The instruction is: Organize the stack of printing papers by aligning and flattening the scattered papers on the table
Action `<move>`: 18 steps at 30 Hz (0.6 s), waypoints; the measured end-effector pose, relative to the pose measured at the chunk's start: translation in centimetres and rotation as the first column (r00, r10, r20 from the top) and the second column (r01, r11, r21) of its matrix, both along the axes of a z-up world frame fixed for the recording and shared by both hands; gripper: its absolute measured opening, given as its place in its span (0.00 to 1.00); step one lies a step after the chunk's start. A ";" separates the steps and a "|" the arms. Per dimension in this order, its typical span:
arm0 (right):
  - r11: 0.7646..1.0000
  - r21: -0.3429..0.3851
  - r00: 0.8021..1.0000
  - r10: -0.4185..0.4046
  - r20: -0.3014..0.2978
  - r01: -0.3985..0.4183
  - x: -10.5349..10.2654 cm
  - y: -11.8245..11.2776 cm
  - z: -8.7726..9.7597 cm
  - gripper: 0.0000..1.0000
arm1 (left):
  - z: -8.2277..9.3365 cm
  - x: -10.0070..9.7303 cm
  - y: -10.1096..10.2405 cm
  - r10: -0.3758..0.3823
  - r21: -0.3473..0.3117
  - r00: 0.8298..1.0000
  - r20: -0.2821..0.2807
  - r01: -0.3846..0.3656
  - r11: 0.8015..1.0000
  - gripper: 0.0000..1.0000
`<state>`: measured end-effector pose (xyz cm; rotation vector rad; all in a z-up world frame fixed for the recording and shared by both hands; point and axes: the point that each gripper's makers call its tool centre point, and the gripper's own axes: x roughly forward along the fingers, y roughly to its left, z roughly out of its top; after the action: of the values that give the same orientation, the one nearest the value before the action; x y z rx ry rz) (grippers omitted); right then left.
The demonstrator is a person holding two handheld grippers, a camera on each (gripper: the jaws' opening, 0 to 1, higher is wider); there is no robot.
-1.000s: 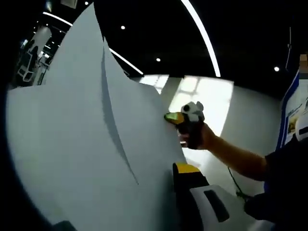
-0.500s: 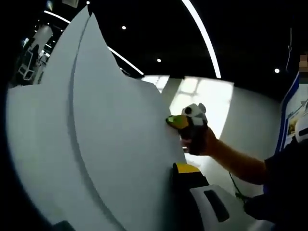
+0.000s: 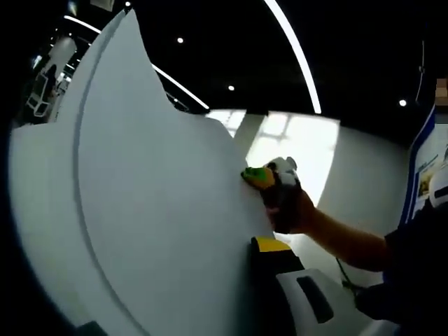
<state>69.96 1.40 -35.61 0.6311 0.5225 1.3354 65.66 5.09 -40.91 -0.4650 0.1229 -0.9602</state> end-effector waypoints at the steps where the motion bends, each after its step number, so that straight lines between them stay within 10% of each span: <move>1: 1.000 0.001 1.000 0.002 0.000 -0.002 0.0 0.0 0.1 0.00 | 0.0 0.0 0.0 0.000 -0.001 1.000 0.000 0.000 1.000 0.18; 18: 0.999 0.024 0.999 -0.034 -0.023 0.034 0.1 0.1 -0.6 0.00 | -0.1 0.0 0.1 0.000 0.017 1.000 0.010 0.000 1.000 0.17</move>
<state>70.02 1.50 -36.26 0.6731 0.5123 1.3053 65.69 5.16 -41.05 -0.4450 0.1222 -0.9606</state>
